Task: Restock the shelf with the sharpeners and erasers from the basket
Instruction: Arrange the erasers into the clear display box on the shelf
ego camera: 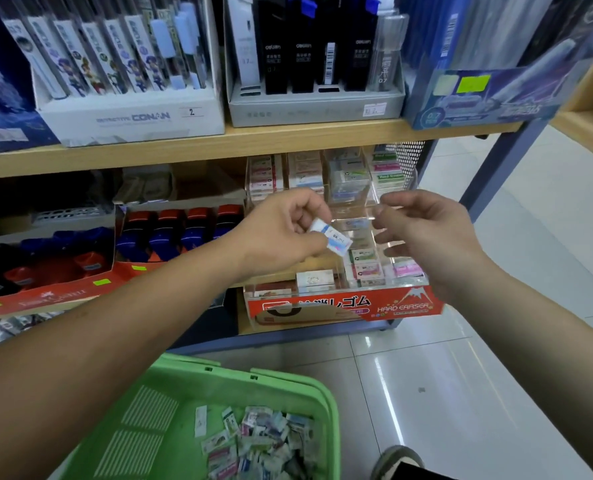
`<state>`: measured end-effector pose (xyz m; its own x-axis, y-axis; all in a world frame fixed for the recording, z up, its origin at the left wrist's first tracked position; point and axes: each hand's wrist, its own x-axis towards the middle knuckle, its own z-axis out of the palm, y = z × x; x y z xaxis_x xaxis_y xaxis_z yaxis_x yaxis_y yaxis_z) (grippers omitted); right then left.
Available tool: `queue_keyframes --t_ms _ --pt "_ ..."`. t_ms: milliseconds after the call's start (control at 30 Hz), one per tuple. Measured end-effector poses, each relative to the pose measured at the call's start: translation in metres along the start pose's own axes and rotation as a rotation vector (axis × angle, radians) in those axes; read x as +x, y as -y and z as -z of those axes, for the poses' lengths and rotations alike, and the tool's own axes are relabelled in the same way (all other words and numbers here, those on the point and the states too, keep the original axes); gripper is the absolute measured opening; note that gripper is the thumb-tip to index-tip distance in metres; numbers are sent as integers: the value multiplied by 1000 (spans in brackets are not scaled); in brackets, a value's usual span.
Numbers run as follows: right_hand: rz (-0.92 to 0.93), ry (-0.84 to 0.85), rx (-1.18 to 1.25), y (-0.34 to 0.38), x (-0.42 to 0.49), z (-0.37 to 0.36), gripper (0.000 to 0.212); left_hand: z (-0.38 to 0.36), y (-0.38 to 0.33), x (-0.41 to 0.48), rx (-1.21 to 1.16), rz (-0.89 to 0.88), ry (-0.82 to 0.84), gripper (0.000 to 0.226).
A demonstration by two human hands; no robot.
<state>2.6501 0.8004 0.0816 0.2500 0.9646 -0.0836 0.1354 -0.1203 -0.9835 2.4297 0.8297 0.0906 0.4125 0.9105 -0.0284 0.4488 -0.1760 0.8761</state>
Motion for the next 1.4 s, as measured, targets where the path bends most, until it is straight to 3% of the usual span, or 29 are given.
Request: queue_keyframes --t_ms 167,333,433,500,600,733,1067,1300,1400 --pt "23 -182 -155 -13 3 38 12 -33 -6 26 96 -7 -72 21" --pt "-21 -252 -143 -35 3 65 12 -68 -23 63 243 -73 -11 16" --pt "-53 -195 -190 -42 2 65 20 -67 -23 72 385 -73 -15 18" --pt "-44 -145 -246 -45 1 62 21 -62 -18 67 358 -40 -2 18" --pt "20 -155 -334 -46 3 60 20 -56 -10 51 289 -1 64 17" --pt "137 -141 -417 -42 2 53 13 -61 1 46 435 -13 89 17" --pt "161 -89 -442 -39 1 47 14 -64 2 53 593 -11 229 12" --pt "237 -53 -504 -40 1 45 13 -62 7 54 400 63 203 13" --pt "251 -3 -508 -39 -1 44 16 -62 8 52 409 85 295 14"
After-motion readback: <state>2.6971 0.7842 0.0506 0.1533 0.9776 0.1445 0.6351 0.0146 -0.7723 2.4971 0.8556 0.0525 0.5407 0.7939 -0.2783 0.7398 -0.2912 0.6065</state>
